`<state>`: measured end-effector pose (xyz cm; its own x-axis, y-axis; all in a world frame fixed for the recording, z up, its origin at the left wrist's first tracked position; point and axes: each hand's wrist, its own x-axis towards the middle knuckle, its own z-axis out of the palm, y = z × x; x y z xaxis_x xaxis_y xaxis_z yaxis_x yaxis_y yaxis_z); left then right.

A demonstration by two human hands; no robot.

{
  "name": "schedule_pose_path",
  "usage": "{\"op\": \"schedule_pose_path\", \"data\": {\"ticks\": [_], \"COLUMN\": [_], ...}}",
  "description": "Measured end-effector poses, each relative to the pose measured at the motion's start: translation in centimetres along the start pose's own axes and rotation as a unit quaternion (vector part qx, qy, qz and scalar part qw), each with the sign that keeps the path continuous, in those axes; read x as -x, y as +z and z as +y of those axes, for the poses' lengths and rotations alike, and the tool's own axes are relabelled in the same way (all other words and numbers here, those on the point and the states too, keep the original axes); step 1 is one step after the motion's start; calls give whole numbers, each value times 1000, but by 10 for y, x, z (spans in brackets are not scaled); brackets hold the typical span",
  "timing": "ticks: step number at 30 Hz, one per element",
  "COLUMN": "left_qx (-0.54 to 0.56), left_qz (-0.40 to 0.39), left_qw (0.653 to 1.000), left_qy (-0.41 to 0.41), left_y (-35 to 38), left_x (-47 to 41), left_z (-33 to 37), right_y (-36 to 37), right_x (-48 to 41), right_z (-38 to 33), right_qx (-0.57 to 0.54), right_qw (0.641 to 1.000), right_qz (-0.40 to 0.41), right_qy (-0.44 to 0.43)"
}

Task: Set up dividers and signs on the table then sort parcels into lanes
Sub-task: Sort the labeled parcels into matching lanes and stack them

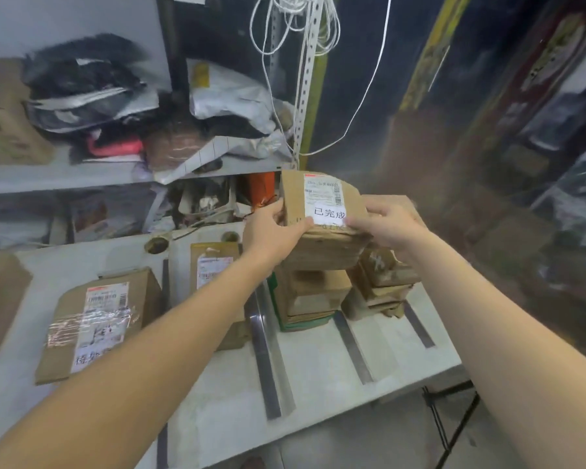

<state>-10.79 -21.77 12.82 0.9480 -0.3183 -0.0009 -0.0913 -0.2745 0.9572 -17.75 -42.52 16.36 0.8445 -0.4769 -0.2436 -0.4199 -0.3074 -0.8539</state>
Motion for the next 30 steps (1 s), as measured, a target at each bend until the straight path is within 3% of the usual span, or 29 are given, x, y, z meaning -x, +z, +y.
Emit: {"op": "schedule_pose_path", "data": {"ticks": [6,13,20,27,30], "left_qx": [-40,-25,-119,-156,-186], "left_qz": [54,61,75,125,155], "left_qw": [997,995,986,976,966], "left_qy": [-37,-71,-92,-84,-94], "left_y": [21,44,40,8,-17], "left_x": [2,20,26,43,58], "left_z": [-10,-25,-11,-2,2], "right_y": [-6,-6,-22,-21,-4], "right_x": [-23,-29,-27,-21,-10], "right_z": [23,44,41,16,5], "right_qx": [8,122,116,198,195], "right_qw": [997,986,980,962,945], "right_qz": [-71,-114,-155,-65,-78], "right_qy": [2,-30,-49,-175,-252]}}
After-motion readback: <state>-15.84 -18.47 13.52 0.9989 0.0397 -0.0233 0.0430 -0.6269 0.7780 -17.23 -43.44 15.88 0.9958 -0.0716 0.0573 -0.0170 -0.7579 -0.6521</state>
